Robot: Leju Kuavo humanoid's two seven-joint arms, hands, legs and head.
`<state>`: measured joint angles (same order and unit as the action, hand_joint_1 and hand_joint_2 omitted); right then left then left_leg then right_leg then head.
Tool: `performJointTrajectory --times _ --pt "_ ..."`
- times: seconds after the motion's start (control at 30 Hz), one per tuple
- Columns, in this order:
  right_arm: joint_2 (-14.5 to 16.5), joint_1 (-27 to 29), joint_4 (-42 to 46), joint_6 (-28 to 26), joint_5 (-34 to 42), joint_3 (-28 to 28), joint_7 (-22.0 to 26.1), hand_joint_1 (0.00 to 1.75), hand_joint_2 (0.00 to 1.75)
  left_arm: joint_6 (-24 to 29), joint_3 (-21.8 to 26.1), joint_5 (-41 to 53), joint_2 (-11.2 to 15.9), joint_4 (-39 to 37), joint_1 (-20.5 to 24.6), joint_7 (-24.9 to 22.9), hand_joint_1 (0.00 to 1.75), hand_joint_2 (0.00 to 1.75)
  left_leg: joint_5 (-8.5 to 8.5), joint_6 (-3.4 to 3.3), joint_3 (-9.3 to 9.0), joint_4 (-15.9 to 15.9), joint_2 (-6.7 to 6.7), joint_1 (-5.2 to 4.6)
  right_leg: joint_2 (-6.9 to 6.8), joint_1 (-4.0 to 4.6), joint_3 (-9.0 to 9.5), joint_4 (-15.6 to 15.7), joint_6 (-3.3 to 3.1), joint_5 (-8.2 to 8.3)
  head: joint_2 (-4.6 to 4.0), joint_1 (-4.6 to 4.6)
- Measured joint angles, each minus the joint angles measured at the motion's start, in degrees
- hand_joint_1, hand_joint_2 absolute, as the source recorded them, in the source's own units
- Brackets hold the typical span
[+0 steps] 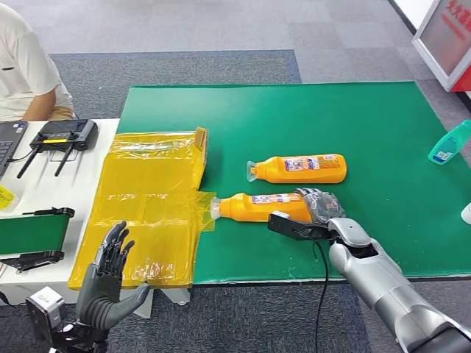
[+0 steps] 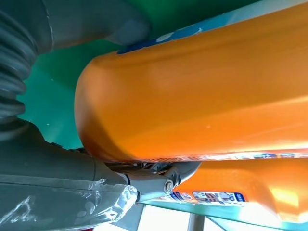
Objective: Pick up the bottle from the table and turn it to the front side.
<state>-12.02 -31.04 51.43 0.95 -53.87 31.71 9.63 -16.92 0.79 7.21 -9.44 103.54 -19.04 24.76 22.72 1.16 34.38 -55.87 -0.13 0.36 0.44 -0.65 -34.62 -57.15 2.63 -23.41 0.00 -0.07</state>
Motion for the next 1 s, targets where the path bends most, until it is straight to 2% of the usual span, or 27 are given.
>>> performJointTrajectory --times 0.4,0.6,0.83,1.0 --pt "0.5 0.6 0.1 -1.4 -0.3 -1.2 0.7 1.75 1.75 0.1 0.0 0.0 0.0 0.0 0.0 0.0 0.0 1.75 0.0 0.0 0.01 0.0 0.0 0.0 0.0 0.0 0.0 0.0 0.0 0.0 0.0 0.0" --pt "2.0 4.7 4.3 -3.4 0.3 -3.6 2.0 1.75 1.75 0.0 0.0 0.3 -0.3 0.0 0.0 0.0 0.0 1.75 0.02 0.0 0.03 0.0 -0.01 0.0 -0.01 0.0 -0.02 0.0 -0.01 -0.01 0.0 -0.02" --pt "5.8 13.6 16.4 -5.4 4.0 -8.1 5.8 1.75 1.75 -0.6 0.0 0.9 -1.3 0.5 -0.3 -1.3 0.0 1.75 0.05 0.01 0.13 0.0 -0.05 0.01 -0.03 0.01 -0.09 0.0 -0.02 -0.06 0.0 -0.01" --pt "9.3 19.6 27.2 -4.3 11.0 -11.2 9.5 1.75 1.75 -0.5 -0.8 1.4 -2.2 1.7 -0.2 -2.2 0.0 1.75 0.06 0.01 0.17 0.0 -0.05 0.01 -0.05 0.01 -0.14 0.0 -0.03 -0.09 0.0 0.0"
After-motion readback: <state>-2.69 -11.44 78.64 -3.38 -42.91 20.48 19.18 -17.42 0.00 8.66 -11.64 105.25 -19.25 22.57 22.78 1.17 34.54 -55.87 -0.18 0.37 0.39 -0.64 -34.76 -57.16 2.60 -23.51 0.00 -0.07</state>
